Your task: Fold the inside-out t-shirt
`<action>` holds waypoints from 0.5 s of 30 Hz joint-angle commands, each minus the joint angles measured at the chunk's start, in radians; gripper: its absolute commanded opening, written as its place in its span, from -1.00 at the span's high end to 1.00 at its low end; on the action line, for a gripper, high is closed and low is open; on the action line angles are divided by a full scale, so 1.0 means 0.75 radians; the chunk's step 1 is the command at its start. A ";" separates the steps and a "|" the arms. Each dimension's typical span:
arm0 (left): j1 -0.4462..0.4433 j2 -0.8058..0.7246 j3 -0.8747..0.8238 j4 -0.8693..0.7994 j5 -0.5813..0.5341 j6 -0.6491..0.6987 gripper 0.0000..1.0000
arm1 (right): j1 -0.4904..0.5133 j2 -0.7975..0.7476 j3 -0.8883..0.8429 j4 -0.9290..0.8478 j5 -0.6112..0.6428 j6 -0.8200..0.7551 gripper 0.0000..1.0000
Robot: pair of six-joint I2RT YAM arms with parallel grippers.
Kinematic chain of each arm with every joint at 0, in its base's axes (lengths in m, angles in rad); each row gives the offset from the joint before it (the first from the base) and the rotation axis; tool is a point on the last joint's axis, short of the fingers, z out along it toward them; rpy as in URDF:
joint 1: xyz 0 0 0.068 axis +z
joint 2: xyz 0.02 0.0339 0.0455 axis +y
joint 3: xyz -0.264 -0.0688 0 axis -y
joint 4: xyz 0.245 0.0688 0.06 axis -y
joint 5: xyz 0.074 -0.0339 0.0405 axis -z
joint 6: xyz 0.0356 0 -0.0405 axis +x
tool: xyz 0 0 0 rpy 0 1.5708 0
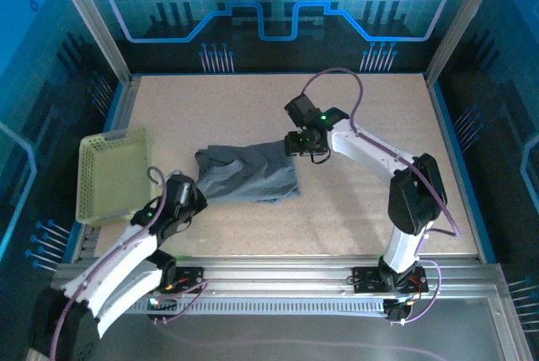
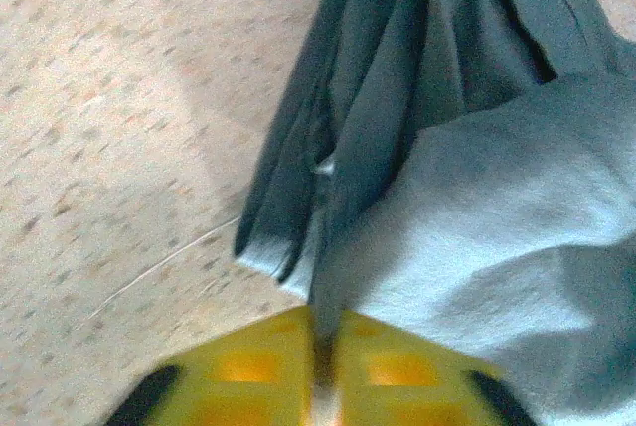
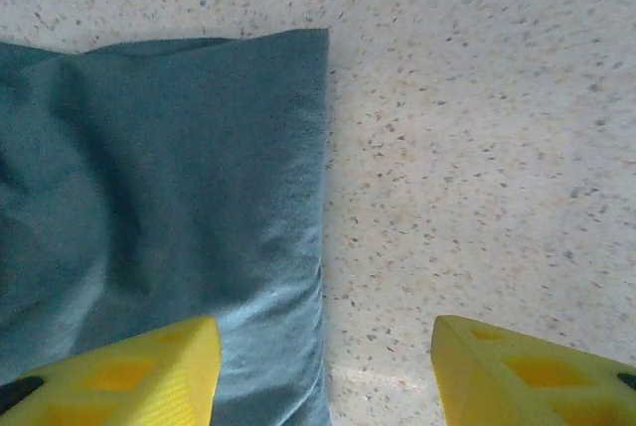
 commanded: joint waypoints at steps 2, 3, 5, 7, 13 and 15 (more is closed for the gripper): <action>0.000 -0.195 -0.073 -0.131 -0.007 -0.170 0.38 | 0.034 0.095 0.085 0.023 -0.039 -0.014 -0.18; 0.000 -0.206 -0.060 -0.169 -0.023 -0.171 0.31 | 0.038 0.108 0.110 0.022 -0.046 -0.019 -0.18; 0.005 -0.191 0.000 -0.251 -0.086 -0.163 0.06 | 0.051 0.140 0.167 0.038 -0.053 -0.047 -0.18; 0.010 -0.140 0.075 -0.255 -0.115 -0.102 0.05 | 0.065 0.166 0.207 0.082 -0.082 -0.093 -0.17; 0.006 0.266 0.388 -0.004 0.094 0.074 0.07 | 0.045 0.370 0.377 0.109 -0.241 -0.098 -0.17; -0.014 0.448 0.467 0.081 0.208 0.068 0.08 | 0.037 0.442 0.422 0.118 -0.295 -0.083 -0.16</action>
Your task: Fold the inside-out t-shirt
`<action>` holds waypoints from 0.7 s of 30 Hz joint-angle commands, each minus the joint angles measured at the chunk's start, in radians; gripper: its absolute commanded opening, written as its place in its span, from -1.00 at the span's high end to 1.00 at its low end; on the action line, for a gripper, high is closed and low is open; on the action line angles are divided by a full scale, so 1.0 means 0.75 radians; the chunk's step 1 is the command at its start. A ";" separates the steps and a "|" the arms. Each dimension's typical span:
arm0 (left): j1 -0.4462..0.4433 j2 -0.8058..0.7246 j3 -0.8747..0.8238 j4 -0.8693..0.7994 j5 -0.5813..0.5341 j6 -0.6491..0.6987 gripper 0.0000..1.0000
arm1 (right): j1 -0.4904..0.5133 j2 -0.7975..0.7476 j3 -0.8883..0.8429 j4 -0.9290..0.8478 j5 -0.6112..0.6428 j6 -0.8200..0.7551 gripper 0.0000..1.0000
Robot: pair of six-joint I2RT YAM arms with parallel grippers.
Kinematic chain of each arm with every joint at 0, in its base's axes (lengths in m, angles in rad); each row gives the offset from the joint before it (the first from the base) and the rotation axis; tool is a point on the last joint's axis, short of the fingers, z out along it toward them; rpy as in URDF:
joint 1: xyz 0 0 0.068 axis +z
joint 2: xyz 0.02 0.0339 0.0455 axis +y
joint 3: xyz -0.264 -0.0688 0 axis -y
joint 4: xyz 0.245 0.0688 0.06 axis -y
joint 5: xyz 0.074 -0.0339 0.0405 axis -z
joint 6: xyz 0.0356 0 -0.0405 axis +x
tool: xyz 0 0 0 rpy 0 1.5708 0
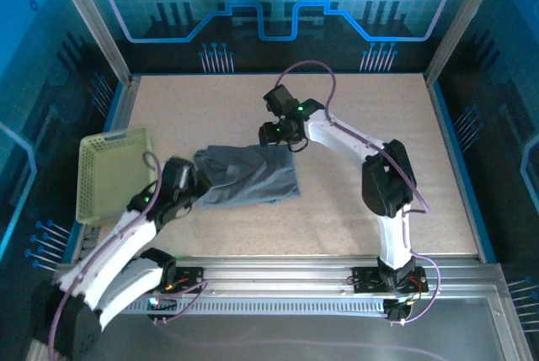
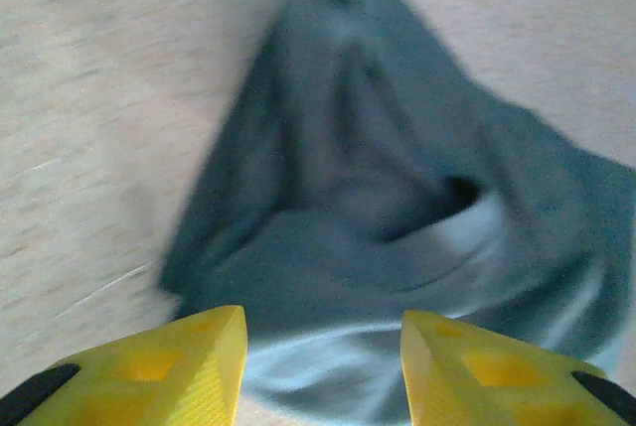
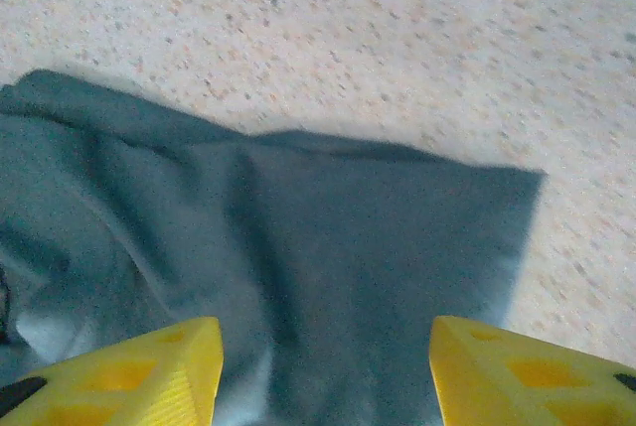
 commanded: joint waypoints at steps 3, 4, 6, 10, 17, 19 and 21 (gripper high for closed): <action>-0.087 0.356 0.114 0.268 0.202 0.021 0.11 | -0.014 0.204 0.122 -0.006 -0.143 0.016 -0.15; -0.097 0.408 0.107 0.304 0.213 0.004 0.11 | -0.015 0.229 0.138 -0.010 -0.153 0.017 -0.14; -0.104 0.474 0.083 0.345 0.212 -0.033 0.12 | -0.024 0.262 0.145 -0.011 -0.157 0.030 -0.14; -0.100 0.543 0.035 0.369 0.144 -0.029 0.09 | -0.084 0.292 0.093 -0.062 -0.102 0.118 -0.11; -0.090 0.740 0.137 0.435 0.197 0.121 0.08 | -0.199 -0.003 -0.432 0.037 0.035 0.344 -0.04; -0.091 0.839 0.223 0.468 0.273 0.208 0.07 | -0.203 -0.118 -0.594 0.073 0.050 0.380 -0.02; -0.097 0.956 0.350 0.441 0.331 0.276 0.06 | -0.190 -0.230 -0.735 0.065 0.058 0.420 -0.01</action>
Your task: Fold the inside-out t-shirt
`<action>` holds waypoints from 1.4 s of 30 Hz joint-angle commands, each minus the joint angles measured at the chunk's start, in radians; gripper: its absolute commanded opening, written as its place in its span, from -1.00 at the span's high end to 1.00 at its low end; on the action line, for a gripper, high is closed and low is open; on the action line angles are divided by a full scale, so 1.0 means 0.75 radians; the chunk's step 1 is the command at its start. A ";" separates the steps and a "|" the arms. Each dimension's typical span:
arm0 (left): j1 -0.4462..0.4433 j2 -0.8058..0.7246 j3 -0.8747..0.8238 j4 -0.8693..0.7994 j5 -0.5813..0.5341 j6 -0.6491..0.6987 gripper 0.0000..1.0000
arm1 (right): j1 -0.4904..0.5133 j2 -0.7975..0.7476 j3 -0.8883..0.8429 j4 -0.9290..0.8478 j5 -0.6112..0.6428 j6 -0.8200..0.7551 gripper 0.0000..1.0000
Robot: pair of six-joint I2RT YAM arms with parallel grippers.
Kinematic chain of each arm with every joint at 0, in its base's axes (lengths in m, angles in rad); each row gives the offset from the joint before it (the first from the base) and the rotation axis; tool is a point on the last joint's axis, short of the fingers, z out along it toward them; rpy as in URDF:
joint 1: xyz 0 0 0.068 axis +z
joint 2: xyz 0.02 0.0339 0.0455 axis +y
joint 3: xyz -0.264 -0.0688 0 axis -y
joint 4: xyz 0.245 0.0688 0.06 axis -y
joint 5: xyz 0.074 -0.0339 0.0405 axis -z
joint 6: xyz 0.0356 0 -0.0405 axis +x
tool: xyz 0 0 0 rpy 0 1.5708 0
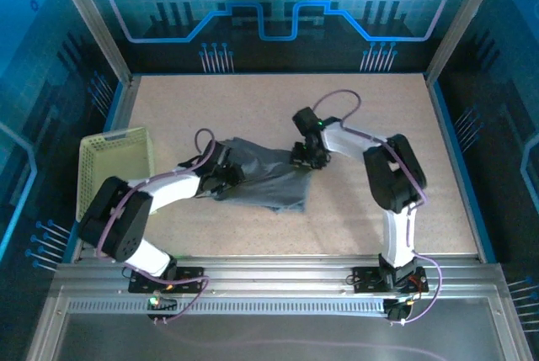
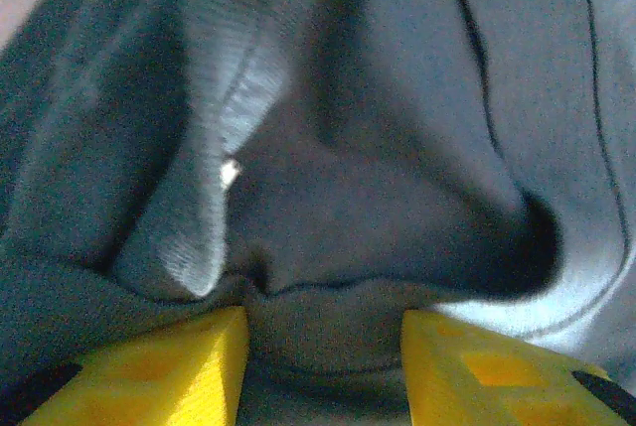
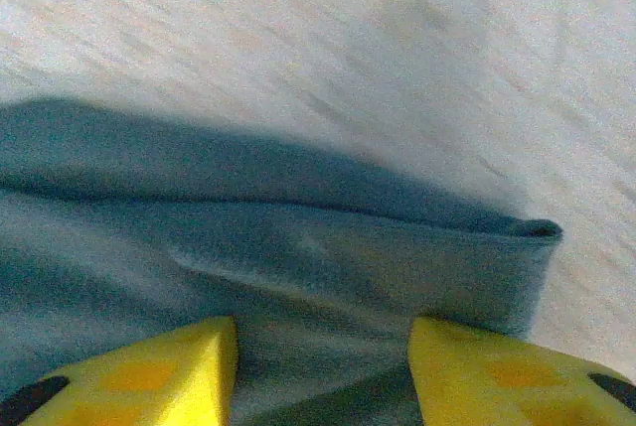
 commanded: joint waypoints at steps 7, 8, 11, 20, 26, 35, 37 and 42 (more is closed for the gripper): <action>-0.045 0.469 0.683 -0.206 0.243 0.383 -0.05 | 0.225 -0.562 -0.541 -0.106 0.147 0.253 -0.03; -0.060 0.472 0.736 -0.261 0.211 0.411 -0.09 | 0.244 -0.602 -0.516 -0.139 0.174 0.237 -0.03; -0.073 0.363 0.737 -0.329 0.079 0.403 -0.19 | 0.240 -0.633 -0.370 -0.146 0.259 0.094 -0.07; -0.020 0.097 0.376 -0.213 -0.067 0.154 -0.28 | 0.060 -0.067 0.301 -0.014 0.076 -0.265 -0.09; 0.132 0.205 0.302 -0.010 0.089 0.074 -0.30 | -0.032 0.223 0.585 -0.046 0.050 -0.417 -0.12; 0.143 0.400 0.403 0.118 0.208 0.087 -0.18 | -0.057 0.438 0.747 -0.069 -0.050 -0.511 -0.07; 0.143 0.411 0.412 0.150 0.239 0.091 -0.05 | -0.055 0.435 0.744 -0.057 -0.092 -0.513 -0.01; 0.141 0.440 0.458 0.183 0.311 0.098 0.18 | -0.052 0.399 0.717 -0.037 -0.162 -0.501 0.05</action>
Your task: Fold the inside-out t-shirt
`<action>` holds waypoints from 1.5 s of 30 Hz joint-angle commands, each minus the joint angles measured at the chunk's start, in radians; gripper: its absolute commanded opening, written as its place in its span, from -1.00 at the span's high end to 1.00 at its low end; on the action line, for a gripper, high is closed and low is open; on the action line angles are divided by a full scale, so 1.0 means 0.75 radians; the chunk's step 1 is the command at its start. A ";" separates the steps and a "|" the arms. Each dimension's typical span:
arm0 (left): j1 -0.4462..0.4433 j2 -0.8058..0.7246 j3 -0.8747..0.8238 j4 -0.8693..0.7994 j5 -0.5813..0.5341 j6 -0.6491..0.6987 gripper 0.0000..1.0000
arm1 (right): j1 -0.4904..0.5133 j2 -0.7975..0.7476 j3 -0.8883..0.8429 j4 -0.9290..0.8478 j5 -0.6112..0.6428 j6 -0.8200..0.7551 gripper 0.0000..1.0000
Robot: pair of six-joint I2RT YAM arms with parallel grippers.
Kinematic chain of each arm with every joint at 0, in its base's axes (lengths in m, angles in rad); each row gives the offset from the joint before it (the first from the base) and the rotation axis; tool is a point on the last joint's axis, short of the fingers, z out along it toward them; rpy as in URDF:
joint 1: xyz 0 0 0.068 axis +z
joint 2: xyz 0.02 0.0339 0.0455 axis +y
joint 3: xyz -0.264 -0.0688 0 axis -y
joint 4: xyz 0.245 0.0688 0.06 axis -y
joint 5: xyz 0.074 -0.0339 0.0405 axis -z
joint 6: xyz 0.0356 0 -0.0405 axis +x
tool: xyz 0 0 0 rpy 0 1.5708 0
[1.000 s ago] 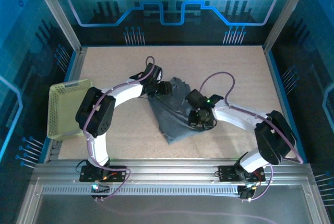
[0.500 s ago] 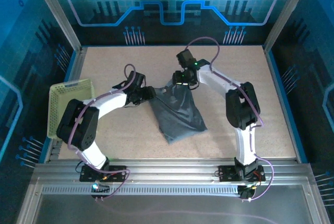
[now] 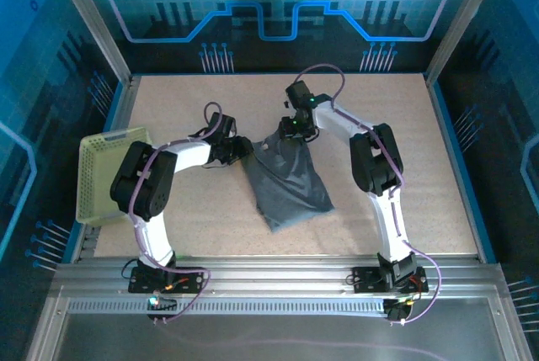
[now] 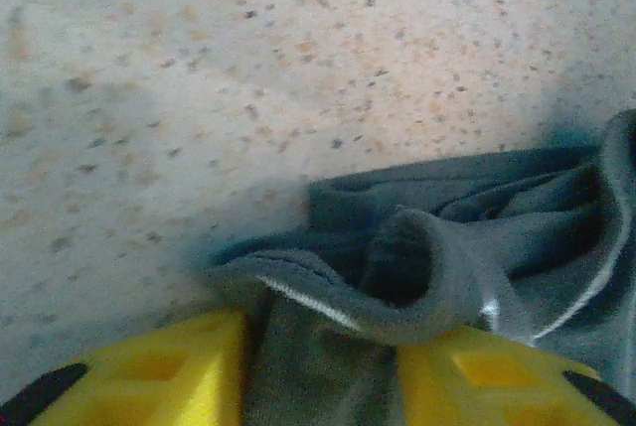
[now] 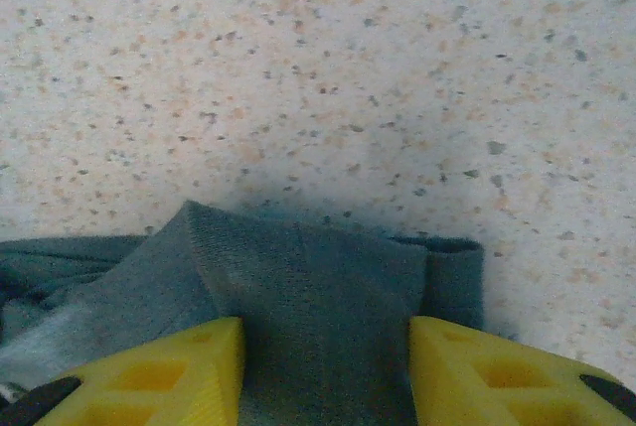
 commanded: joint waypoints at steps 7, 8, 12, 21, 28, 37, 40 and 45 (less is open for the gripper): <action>-0.009 0.003 0.072 0.058 0.092 0.015 0.50 | 0.002 -0.061 -0.018 -0.022 -0.041 -0.005 0.46; -0.010 -0.010 0.068 0.056 0.091 0.018 0.55 | 0.004 -0.085 -0.035 -0.014 -0.019 -0.006 0.51; -0.009 -0.049 0.068 0.055 0.100 0.042 0.79 | 0.006 -0.190 -0.084 -0.013 0.039 -0.006 0.75; -0.040 -0.184 0.034 0.152 0.211 0.019 0.94 | 0.002 -0.532 -0.291 -0.027 0.188 0.019 0.98; -0.060 -0.081 0.131 0.082 0.126 0.016 0.89 | -0.072 -0.519 -0.296 -0.040 0.186 0.039 0.95; -0.028 0.107 0.272 -0.110 -0.049 0.046 0.65 | -0.124 -0.256 -0.197 0.022 0.125 0.001 0.91; -0.026 0.119 0.314 -0.199 -0.116 0.045 0.46 | -0.123 -0.205 -0.124 0.013 0.106 0.000 0.73; -0.033 0.040 0.388 -0.409 -0.304 0.083 0.12 | -0.123 -0.200 -0.001 -0.110 0.240 -0.026 0.09</action>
